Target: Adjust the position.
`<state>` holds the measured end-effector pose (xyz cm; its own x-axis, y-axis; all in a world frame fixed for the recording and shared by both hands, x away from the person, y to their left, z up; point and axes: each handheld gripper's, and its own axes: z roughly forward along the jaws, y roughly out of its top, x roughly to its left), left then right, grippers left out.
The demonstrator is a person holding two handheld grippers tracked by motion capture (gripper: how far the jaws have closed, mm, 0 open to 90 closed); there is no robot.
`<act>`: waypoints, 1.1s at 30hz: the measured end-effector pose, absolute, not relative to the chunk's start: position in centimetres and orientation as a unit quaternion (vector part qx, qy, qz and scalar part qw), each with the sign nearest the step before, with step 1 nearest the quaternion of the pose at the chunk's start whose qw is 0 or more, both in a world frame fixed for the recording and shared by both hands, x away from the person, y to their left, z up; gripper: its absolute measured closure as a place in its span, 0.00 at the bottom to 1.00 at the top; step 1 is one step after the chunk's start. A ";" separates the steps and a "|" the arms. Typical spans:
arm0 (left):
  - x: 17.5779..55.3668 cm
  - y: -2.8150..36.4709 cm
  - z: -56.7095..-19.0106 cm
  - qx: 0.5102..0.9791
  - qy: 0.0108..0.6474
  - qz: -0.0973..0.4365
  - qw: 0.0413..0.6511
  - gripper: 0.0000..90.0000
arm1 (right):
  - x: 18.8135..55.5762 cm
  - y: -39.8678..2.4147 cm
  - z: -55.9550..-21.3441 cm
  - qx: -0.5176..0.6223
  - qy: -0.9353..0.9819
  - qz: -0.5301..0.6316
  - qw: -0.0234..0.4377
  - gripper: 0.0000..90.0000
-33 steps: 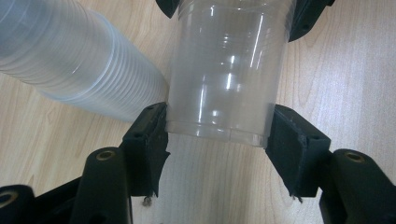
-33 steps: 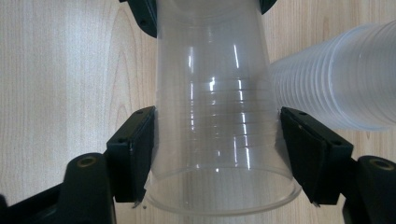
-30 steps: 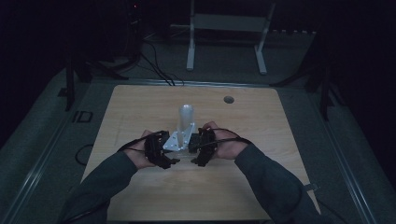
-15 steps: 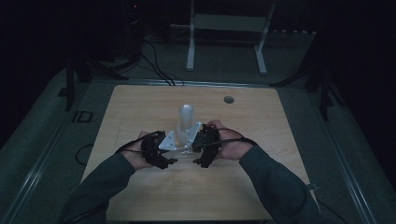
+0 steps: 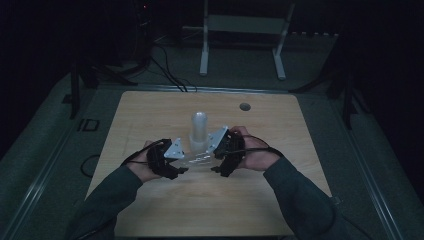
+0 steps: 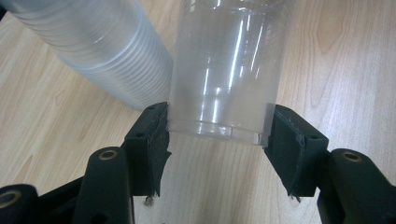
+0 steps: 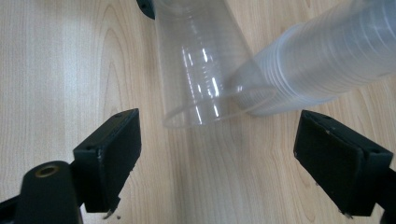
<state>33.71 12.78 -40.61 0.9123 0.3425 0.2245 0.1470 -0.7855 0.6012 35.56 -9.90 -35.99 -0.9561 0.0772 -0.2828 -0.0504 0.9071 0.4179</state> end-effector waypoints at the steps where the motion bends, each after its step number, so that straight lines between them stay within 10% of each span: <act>1: 33.7 12.9 -40.6 0.929 0.134 0.163 0.304 0.46 | 35.6 -10.0 -36.0 0.008 0.965 0.217 0.148 0.17; 33: 33.5 15.4 -41.6 0.867 0.206 0.155 0.426 0.46 | 36.1 -11.2 -37.1 0.058 0.958 0.239 0.149 0.27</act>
<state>33.50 15.45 -41.56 0.8669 0.4898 0.0927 0.2255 -0.5512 0.8033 36.06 -11.21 -37.06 -0.9490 0.1827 -0.2569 0.0404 0.8787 0.4756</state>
